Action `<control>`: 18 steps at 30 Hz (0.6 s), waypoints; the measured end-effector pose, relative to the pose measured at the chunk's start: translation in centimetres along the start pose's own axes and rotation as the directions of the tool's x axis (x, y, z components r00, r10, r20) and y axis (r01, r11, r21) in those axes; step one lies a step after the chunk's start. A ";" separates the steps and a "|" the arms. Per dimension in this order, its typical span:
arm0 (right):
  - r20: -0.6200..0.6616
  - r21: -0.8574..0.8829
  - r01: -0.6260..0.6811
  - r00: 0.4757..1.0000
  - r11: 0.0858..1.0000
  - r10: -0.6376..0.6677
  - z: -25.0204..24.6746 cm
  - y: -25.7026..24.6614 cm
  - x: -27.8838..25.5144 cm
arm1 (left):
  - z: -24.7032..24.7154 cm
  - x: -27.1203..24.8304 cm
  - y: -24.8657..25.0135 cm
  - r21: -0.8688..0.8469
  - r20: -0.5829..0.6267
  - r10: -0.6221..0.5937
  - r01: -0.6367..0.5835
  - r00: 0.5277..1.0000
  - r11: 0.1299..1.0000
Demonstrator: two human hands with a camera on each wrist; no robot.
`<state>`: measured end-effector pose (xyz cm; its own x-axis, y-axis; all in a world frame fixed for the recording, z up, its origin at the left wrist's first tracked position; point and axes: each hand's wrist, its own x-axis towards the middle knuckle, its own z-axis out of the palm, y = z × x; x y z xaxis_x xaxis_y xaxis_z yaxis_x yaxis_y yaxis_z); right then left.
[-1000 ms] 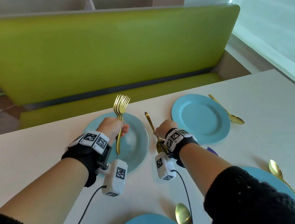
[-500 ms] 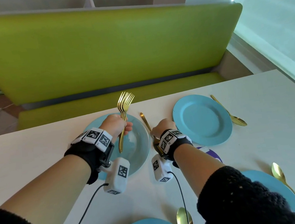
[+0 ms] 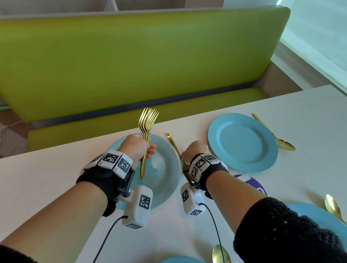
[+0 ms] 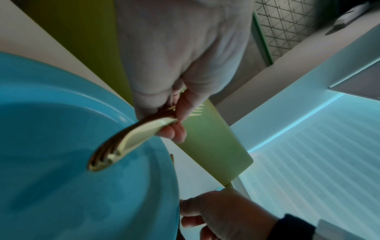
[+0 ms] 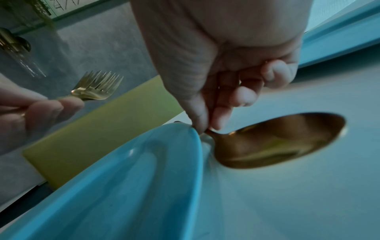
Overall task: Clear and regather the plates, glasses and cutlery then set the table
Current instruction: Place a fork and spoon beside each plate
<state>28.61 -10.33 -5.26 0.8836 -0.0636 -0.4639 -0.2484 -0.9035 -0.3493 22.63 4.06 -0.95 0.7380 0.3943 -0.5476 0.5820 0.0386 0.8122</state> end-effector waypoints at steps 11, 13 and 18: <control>0.005 -0.087 0.137 0.991 0.987 -0.137 -1.3 -0.9 -0.8 | -0.8 -0.2 -0.2 0.030 0.010 -0.010 0.010 1.000 0.999; 0.014 -0.051 0.245 0.969 0.968 -0.245 -2.0 -1.5 -1.1 | -0.8 -0.2 -0.2 0.039 0.017 -0.016 0.015 1.000 0.999; -0.013 0.056 0.498 0.867 0.865 -0.498 -2.7 -2.5 -2.7 | -0.8 -0.7 0.2 0.046 0.046 -0.020 0.018 0.999 0.999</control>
<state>27.91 -9.01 -0.89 0.8950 0.3896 -0.2172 0.2031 -0.7895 -0.5792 21.95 4.49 -0.27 0.7412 0.3508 -0.5723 0.6101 0.0036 0.7923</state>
